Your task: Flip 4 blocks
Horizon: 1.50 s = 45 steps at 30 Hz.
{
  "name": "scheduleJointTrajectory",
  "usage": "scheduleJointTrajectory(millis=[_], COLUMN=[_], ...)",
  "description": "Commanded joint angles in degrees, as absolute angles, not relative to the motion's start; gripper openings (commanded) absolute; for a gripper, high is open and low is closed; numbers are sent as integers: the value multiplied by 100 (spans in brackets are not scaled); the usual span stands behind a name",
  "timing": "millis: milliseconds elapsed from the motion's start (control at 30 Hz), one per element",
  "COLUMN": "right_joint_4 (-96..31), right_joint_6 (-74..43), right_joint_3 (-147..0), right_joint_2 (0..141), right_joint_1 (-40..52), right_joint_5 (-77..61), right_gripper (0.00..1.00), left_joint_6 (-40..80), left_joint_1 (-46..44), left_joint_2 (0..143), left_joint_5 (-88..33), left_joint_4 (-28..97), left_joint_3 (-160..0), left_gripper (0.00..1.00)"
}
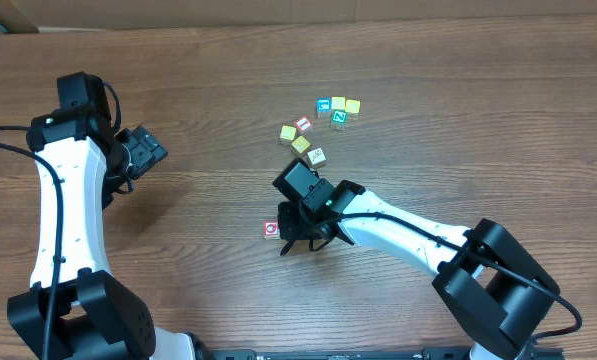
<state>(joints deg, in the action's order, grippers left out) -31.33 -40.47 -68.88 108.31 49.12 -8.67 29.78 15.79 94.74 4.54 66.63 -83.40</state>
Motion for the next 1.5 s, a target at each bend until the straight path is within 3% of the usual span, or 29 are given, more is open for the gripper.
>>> scheduleJointTrajectory(millis=[0,233,300,467,1467], right_joint_4=[-3129,-2751,-2587,-2178,-2657], right_joint_6=[-4073,-3957,-3743,-3741,-3557], right_joint_3=[-6914,-7000,-7000,-6997,-6965], right_joint_2=[10886,10888,10888,10969,11072], right_joint_1=[4880,4606,4486,4397,4558], right_joint_5=[-906,-375,-353,-351,-1048], right_gripper=[27,38,37,4,4], left_joint_6=[2891,2891,2891,2891,2891], left_joint_1=[1577,1577,1577,1577,1577], left_joint_2=[9483,9483,9483,9483,9483], left_joint_5=[445,445,445,445,445], left_joint_4=[6665,6665,6665,6665,6665], left_joint_3=[-8372,-8372,-8372,-8372,-8372], left_gripper=[100,100,100,100,100])
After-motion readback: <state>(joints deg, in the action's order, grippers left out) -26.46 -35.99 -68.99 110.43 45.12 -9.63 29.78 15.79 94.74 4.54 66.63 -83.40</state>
